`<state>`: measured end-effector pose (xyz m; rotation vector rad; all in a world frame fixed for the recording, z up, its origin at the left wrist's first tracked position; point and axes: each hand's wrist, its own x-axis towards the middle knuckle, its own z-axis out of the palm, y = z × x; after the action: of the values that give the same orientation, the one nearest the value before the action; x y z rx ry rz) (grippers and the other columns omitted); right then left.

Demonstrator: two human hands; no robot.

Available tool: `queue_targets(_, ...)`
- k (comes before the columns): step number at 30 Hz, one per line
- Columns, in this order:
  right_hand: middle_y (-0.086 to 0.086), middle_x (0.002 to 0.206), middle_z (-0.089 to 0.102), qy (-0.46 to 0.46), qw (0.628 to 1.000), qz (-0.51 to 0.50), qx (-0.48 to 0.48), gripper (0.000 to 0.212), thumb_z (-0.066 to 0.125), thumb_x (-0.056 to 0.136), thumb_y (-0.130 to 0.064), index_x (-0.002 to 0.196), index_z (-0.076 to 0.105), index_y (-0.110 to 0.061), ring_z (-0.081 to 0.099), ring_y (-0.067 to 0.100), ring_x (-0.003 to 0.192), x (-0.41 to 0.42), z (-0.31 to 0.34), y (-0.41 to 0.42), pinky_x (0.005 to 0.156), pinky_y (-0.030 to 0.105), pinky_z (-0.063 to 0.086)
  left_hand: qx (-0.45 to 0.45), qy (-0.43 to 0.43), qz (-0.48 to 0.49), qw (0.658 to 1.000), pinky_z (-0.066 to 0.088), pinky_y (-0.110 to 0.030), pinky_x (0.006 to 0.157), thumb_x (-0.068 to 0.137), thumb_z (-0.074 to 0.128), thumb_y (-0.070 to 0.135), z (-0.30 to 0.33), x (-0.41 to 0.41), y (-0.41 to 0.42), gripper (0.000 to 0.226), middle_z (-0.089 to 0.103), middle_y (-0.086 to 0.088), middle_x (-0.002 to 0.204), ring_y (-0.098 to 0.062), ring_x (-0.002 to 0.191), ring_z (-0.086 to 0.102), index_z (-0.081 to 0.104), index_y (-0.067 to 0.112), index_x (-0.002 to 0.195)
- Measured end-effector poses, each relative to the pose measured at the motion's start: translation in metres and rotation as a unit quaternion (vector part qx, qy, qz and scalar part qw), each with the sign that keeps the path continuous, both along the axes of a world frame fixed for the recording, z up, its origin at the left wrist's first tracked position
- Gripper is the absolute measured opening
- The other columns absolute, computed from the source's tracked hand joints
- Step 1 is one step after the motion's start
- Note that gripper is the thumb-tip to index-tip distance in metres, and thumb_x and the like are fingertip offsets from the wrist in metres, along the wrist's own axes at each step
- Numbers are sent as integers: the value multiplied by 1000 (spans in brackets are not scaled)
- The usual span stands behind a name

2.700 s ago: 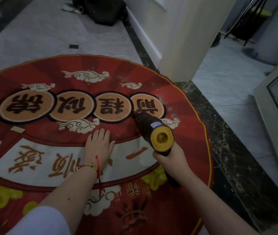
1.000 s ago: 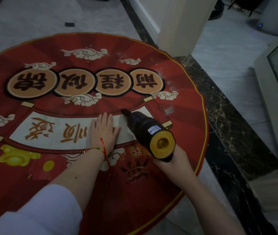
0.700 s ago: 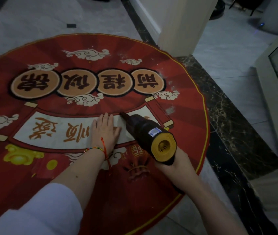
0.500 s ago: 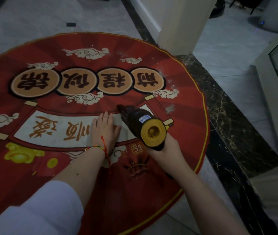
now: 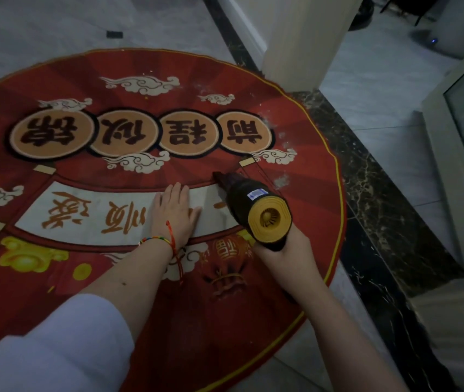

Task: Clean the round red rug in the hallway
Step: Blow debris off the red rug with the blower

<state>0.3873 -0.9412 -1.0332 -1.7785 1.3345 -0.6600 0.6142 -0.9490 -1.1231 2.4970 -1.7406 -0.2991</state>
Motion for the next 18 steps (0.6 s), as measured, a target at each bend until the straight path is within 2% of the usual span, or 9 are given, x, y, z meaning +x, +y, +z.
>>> queue_targets(5,-21,86,62,-8,1000,-11,5,37,75,72,-10,98,57,-30,54,-21,78,-19,-1,18,61,0,39,5,-7,-2,1000,6,-39,119,100,20,50,0,2,0,64,11,-7,159,-23,146,7,13,12,152)
queue_targets(11,-22,82,56,2,1000,8,1,32,72,74,-11,96,55,-26,52,-13,73,6,3,-8,56,-1,37,-8,3,4,1000,6,-39,119,99,22,51,-3,2,0,65,14,-7,158,-23,146,9,16,13,151)
queue_targets(18,-18,87,61,-1,999,50,9,35,75,72,-10,100,59,-22,53,-18,77,3,-2,5,61,-1,39,-11,-13,32,999,6,-41,119,97,23,56,-4,15,6,70,16,-8,158,-24,145,11,16,12,151)
